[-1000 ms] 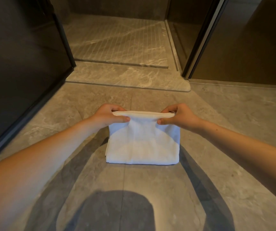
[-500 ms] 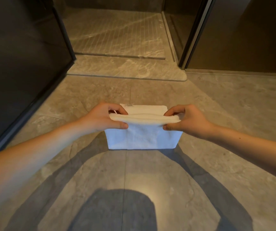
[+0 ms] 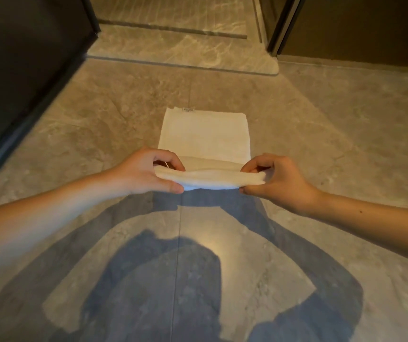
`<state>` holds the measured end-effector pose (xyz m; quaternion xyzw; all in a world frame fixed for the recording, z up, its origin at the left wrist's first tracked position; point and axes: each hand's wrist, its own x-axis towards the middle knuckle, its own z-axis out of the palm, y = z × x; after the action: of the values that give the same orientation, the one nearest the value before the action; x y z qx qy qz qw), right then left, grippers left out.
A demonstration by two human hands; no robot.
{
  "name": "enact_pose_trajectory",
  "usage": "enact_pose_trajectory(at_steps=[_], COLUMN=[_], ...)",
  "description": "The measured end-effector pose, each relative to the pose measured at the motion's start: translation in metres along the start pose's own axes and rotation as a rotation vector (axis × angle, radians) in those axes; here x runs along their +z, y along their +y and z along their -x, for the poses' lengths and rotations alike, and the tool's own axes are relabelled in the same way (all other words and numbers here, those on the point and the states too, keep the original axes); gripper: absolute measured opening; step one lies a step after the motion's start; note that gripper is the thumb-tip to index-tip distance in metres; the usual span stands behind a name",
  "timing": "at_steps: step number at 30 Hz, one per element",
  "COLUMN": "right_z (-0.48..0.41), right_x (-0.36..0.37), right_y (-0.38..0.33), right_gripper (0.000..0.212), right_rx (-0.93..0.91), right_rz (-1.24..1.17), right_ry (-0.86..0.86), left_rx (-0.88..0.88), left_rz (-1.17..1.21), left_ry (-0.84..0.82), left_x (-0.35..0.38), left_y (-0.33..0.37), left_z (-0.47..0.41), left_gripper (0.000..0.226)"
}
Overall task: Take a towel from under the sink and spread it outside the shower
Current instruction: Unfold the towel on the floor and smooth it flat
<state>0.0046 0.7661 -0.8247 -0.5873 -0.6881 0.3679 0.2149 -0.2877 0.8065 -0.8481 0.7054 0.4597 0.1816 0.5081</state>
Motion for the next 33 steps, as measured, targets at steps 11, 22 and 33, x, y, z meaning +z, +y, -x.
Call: enact_pose_trajectory(at_steps=[11,22,33], right_z=[0.029,0.049,0.014], right_x=[0.06,0.072,0.108], right_y=[0.052,0.057,0.063], right_gripper=[0.039,0.039,0.076], right_rx=[-0.042,-0.094,-0.254], right_rz=[0.052,0.27,0.733], right_ry=[-0.172,-0.322,-0.274], left_rx=[-0.119,0.09,0.237], left_rz=[-0.114,-0.377,-0.994], left_ry=[-0.118,-0.135,-0.02], left_x=[0.052,0.071,0.108], left_y=[-0.051,-0.067,-0.067], left_z=[0.022,0.042,0.009], left_gripper=[0.026,0.032,0.08])
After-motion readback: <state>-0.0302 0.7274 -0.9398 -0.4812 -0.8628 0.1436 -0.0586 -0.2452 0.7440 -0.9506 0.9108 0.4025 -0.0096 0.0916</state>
